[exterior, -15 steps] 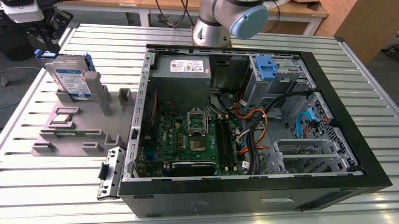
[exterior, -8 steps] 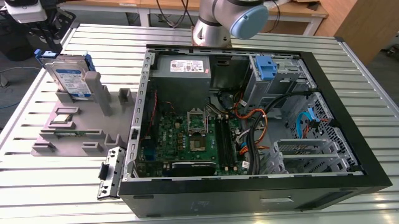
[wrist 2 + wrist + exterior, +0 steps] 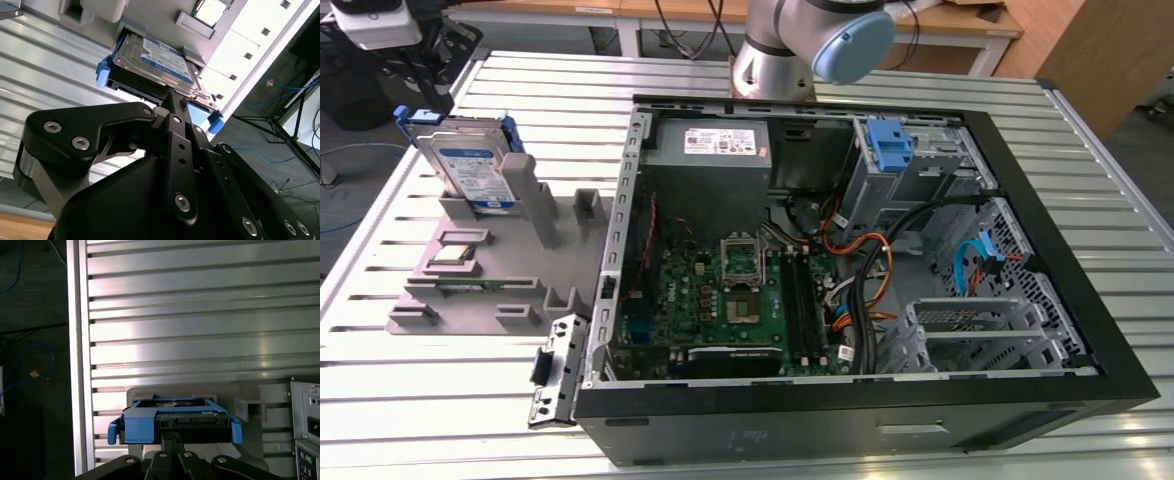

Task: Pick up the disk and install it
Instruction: 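Pick up the disk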

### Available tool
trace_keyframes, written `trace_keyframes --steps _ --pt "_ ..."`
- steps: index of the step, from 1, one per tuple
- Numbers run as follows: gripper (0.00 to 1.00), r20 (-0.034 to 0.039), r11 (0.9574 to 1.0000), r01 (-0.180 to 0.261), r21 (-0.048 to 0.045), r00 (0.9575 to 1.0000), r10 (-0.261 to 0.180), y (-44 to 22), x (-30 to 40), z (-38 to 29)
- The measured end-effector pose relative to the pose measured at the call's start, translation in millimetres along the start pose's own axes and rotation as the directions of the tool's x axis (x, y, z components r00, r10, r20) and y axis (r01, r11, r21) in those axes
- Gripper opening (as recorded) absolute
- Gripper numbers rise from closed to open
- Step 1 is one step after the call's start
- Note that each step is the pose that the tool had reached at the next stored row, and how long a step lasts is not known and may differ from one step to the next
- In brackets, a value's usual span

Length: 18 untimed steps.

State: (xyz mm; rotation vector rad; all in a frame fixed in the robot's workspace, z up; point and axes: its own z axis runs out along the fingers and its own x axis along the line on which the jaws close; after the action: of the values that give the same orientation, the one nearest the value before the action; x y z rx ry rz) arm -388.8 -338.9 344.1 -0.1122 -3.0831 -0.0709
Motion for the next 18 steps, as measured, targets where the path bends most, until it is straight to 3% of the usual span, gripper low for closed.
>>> trace_keyframes --steps 7,12,18 --pt "0.10 -0.0038 0.9965 0.083 0.0046 0.9965 -0.083 0.0 0.0 0.1" --pt "0.10 -0.0081 0.9864 0.164 0.0089 0.9864 -0.164 0.0 0.0 0.1" --pt "0.10 -0.0085 0.9849 0.173 0.0093 0.9849 -0.173 0.0 0.0 0.2"
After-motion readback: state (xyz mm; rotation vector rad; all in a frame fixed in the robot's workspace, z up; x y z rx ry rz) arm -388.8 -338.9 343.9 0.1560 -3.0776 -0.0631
